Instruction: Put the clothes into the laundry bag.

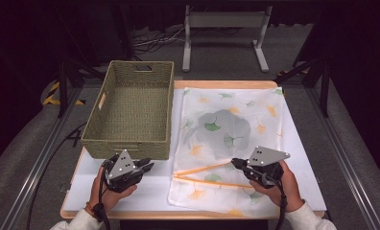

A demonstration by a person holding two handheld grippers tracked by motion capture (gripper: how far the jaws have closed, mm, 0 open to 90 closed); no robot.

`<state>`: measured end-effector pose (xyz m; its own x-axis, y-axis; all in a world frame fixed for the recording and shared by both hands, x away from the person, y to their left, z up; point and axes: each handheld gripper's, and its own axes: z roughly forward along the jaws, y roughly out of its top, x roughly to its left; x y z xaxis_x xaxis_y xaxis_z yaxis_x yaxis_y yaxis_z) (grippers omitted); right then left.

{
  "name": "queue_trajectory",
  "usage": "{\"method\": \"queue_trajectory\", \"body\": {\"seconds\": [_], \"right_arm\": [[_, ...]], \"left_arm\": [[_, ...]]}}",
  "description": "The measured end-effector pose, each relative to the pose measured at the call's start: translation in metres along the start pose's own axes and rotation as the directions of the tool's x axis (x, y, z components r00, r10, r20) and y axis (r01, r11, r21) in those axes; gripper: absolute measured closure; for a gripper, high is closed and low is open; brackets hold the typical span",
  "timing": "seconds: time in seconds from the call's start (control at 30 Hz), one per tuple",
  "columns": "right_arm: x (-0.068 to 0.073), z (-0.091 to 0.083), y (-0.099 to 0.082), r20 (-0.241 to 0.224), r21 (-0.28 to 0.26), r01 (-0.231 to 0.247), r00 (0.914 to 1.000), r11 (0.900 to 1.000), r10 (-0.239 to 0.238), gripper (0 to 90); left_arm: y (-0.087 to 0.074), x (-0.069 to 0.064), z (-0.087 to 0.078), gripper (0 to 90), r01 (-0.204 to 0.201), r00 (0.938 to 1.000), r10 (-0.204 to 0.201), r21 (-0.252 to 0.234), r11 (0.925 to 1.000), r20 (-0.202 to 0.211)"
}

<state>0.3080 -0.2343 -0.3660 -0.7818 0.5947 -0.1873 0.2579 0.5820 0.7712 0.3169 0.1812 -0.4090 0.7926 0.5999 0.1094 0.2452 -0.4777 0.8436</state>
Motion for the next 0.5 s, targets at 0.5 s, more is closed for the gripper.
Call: {"method": "queue_trajectory", "body": {"seconds": [0.5], "right_arm": [[0.001, 0.009, -0.012, -0.017, 0.047, -0.001, 0.9999, 0.9989, 0.001, 88.7]], "left_arm": [[-0.022, 0.015, -0.013, 69.9, 0.048, 0.9977, -0.048, 0.017, 0.9987, -0.048]]}}
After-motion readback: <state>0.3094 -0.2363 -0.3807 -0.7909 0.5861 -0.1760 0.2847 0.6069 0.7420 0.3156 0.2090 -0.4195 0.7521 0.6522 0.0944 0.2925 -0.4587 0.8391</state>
